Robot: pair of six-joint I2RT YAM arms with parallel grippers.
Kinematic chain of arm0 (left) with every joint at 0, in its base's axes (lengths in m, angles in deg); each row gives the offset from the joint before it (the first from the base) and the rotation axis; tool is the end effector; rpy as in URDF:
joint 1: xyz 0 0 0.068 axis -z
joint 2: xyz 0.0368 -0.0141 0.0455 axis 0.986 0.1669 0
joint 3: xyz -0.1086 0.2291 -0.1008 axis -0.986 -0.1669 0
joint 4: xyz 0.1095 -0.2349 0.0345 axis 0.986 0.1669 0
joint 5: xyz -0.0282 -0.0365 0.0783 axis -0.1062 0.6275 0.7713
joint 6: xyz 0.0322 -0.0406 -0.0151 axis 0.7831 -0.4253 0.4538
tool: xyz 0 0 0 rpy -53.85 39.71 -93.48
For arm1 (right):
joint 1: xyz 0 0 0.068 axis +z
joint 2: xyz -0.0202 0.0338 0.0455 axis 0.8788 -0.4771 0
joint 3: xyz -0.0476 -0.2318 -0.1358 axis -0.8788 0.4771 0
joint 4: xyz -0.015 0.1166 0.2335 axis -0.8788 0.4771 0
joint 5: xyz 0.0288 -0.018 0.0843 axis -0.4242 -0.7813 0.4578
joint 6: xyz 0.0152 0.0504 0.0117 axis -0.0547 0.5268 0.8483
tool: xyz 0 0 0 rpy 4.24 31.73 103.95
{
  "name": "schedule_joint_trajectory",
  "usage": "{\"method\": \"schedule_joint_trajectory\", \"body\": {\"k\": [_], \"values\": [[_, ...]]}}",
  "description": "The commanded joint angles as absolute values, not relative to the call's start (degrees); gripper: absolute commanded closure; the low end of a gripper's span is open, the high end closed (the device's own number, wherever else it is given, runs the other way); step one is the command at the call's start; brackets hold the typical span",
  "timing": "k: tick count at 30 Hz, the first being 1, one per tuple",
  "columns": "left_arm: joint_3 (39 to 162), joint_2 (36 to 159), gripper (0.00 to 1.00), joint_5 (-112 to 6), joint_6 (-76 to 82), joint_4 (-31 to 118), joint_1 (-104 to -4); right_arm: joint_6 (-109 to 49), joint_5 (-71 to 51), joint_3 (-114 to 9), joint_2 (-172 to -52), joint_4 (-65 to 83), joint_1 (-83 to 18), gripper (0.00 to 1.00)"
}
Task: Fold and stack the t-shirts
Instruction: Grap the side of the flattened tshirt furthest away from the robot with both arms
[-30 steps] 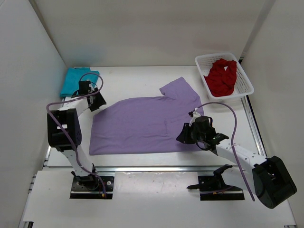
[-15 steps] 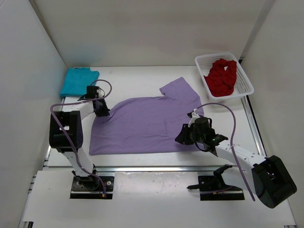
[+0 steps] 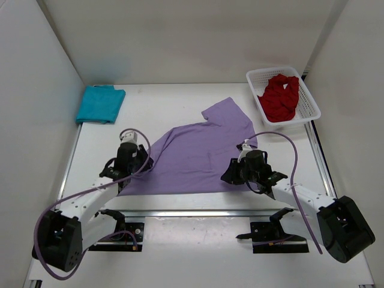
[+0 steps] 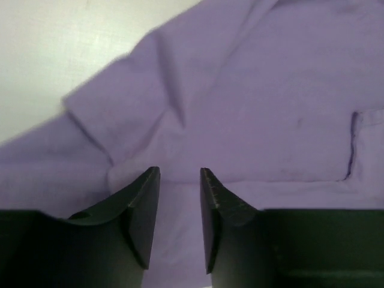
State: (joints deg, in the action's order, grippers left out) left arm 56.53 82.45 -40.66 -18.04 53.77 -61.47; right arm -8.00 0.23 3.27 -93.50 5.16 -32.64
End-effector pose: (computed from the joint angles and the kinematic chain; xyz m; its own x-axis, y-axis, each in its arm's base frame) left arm 0.2009 -0.0664 0.1933 -0.6628 -0.3346 -0.6699 -0.0923 0.9243 -0.3703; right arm 0.1722 0.1073 0.1574 -0.8067 0.0827 -0.5852 -0.3143 0.7785 0.5432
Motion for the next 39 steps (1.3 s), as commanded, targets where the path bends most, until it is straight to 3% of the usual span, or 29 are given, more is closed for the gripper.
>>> {"method": "schedule_joint_trajectory", "body": {"k": [1,2,4,5,9,15,25,39], "values": [[50.3,79.8,0.54,-39.2,-21.4,51.2,-59.0,-7.7,0.1,3.8,-94.3,1.7,-31.8,0.84],[50.4,79.6,0.4,-38.3,-20.9,52.5,-58.0,-7.5,0.2,3.2,-94.2,1.8,-32.0,0.84],[51.1,77.6,0.31,-39.1,-20.1,53.6,-58.3,-7.7,-0.1,3.0,-94.8,1.6,-31.3,0.83],[51.8,76.8,0.32,-39.8,-20.6,53.0,-60.1,-7.3,-0.4,2.6,-94.9,1.7,-31.2,0.84],[54.3,73.1,0.56,-43.0,-21.3,52.0,-69.0,-7.0,-1.2,2.5,-95.8,1.6,-29.8,0.84],[57.2,83.1,0.69,-48.1,-22.2,50.6,-77.2,-6.8,-1.1,2.1,-96.8,1.8,-29.2,0.84],[58.1,93.7,0.54,-46.7,-22.4,48.9,-76.6,-6.9,-0.1,3.1,-95.7,0.9,-30.3,0.84],[58.0,99.2,0.56,-46.1,-24.3,46.0,-78.5,-7.5,0.9,3.8,-95.6,0.4,-31.3,0.84]]}}
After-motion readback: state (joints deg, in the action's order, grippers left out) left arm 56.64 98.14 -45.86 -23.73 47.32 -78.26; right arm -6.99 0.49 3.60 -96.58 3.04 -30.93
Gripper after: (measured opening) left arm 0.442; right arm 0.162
